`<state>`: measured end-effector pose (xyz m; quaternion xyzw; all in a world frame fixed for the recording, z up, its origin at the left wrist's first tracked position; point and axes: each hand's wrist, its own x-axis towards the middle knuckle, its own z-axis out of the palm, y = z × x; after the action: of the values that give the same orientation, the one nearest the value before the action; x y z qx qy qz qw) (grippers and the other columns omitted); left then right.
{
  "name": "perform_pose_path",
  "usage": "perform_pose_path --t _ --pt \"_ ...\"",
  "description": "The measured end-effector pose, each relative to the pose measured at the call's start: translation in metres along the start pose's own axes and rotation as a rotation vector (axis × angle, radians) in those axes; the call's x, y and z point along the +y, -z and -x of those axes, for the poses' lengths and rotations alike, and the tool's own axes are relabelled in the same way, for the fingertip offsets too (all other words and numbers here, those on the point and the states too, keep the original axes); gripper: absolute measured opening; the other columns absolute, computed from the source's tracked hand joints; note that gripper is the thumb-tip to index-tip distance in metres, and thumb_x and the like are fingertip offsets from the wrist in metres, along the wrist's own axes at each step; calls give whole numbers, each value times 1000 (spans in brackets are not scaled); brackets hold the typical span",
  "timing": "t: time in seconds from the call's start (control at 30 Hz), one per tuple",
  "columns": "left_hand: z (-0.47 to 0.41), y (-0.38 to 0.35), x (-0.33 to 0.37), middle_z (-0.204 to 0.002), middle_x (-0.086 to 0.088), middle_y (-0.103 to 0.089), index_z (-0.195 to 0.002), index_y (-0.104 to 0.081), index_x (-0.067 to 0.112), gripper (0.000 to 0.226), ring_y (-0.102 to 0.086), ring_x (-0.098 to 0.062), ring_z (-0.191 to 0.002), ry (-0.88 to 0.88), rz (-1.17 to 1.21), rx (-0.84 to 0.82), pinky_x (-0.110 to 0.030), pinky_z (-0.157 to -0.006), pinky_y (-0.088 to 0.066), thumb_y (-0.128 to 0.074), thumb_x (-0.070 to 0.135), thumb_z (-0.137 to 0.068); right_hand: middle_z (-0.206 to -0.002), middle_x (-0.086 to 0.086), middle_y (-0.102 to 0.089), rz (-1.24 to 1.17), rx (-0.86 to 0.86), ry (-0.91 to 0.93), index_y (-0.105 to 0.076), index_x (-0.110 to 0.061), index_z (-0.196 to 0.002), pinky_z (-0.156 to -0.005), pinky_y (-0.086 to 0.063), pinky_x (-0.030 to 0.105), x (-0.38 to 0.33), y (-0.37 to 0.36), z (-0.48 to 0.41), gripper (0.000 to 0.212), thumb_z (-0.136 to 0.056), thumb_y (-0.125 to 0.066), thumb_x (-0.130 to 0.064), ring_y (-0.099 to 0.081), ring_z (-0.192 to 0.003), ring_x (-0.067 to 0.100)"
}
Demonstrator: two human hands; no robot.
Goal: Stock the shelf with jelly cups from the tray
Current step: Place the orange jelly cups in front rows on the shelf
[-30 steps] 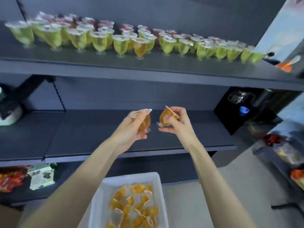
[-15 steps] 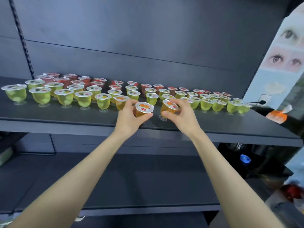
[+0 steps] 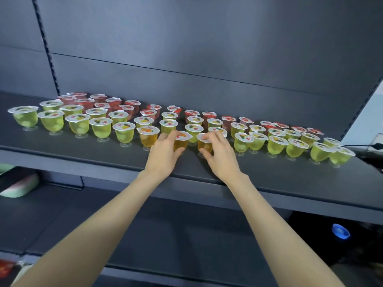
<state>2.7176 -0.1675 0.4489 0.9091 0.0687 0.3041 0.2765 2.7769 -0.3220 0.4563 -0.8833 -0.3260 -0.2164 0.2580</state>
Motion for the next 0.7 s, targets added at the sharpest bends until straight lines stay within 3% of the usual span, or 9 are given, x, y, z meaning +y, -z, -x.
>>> perform_pose_path --t 0.2,0.33,0.53,0.7 --pt "1 2 0 -107 -16 -62 -143 -33 22 58 -62 -32 -93 24 -109 -73 -40 -77 -47 -58 17 -92 -137 0 -50 84 4 -24 -54 -18 -124 -104 -36 36 0 2 2 37 -89 -63 -16 -34 -129 22" --pt "11 15 1 -108 -15 -59 -147 -20 20 65 -60 -34 -93 -2 -160 -103 -41 -72 -47 -55 23 -92 -147 1 -39 122 -33 -43 -48 -19 -132 -110 -29 35 -8 9 9 46 -89 -63 -19 -24 -137 22" --pt "31 64 -9 -122 -11 -55 -131 -41 14 46 -52 -32 -112 -156 -416 -188 -42 -84 -45 -51 37 -93 -148 3 -36 161 -75 -96 -45 -16 -135 -107 -34 37 -48 21 30 47 -90 -60 -22 -29 -135 23" --pt "63 109 -32 -124 -8 -56 -130 -48 16 46 -48 -30 -116 -296 -358 -180 -41 -93 -37 -52 41 -91 -138 4 -43 162 -46 -133 -48 -14 -132 -99 -39 37 -99 19 65 44 -90 -59 -23 -36 -125 24"
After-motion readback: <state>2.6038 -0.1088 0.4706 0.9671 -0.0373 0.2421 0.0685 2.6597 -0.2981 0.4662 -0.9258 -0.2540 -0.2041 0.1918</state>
